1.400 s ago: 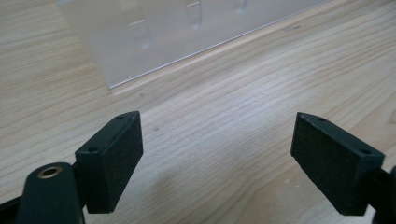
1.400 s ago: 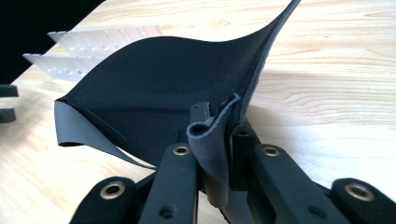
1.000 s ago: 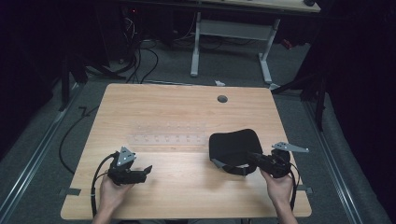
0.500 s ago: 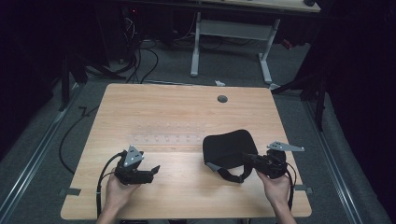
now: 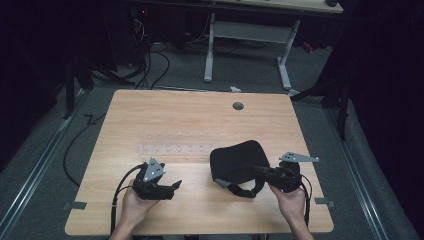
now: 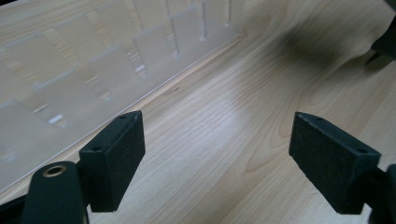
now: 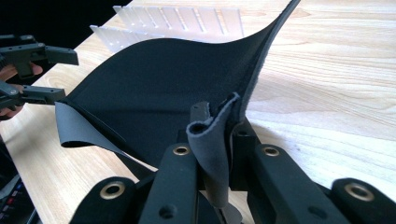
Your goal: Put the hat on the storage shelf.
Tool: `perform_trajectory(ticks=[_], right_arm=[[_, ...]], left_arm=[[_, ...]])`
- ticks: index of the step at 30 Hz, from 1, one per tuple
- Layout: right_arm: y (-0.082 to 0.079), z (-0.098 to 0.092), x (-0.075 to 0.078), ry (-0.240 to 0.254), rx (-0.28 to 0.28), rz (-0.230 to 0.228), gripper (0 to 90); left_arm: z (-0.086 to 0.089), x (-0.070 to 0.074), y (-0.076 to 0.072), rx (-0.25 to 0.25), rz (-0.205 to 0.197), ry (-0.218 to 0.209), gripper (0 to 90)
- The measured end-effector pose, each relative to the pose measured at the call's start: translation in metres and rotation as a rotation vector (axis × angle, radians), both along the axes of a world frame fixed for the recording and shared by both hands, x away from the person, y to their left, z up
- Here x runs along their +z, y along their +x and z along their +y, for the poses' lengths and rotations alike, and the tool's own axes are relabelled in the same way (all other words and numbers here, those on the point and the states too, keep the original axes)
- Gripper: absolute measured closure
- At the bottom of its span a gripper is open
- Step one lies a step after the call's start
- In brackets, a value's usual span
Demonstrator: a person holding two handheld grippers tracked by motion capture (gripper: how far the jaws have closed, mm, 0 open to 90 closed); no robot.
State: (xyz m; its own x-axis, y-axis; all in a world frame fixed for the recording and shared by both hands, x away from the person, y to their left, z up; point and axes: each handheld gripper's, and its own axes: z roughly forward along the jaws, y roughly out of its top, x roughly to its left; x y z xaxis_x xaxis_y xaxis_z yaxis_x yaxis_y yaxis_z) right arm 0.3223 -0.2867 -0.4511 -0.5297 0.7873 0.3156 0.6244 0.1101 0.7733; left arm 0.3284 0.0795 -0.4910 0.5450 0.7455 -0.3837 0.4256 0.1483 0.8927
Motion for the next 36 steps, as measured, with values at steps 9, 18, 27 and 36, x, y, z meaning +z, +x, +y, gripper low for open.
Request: perform_trajectory(ticks=[9, 18, 27, 36], right_arm=[[0.001, 0.011, 0.000, -0.002, 0.042, 0.013, 84.2], [0.003, 0.025, -0.001, -0.008, 0.083, 0.026, 84.2], [0.006, 0.036, 0.000, -0.011, 0.118, 0.040, 84.1], [0.009, 0.049, 0.001, -0.029, 0.152, 0.059, 84.0]], left_arm=[[-0.017, 0.000, -0.006, -0.050, 0.008, 0.013, 20.1], [-0.027, 0.008, -0.012, -0.085, -0.024, 0.000, 19.6], [-0.033, 0.009, -0.014, -0.110, -0.038, 0.002, 19.3], [-0.036, 0.009, -0.016, -0.129, -0.046, 0.015, 19.2]])
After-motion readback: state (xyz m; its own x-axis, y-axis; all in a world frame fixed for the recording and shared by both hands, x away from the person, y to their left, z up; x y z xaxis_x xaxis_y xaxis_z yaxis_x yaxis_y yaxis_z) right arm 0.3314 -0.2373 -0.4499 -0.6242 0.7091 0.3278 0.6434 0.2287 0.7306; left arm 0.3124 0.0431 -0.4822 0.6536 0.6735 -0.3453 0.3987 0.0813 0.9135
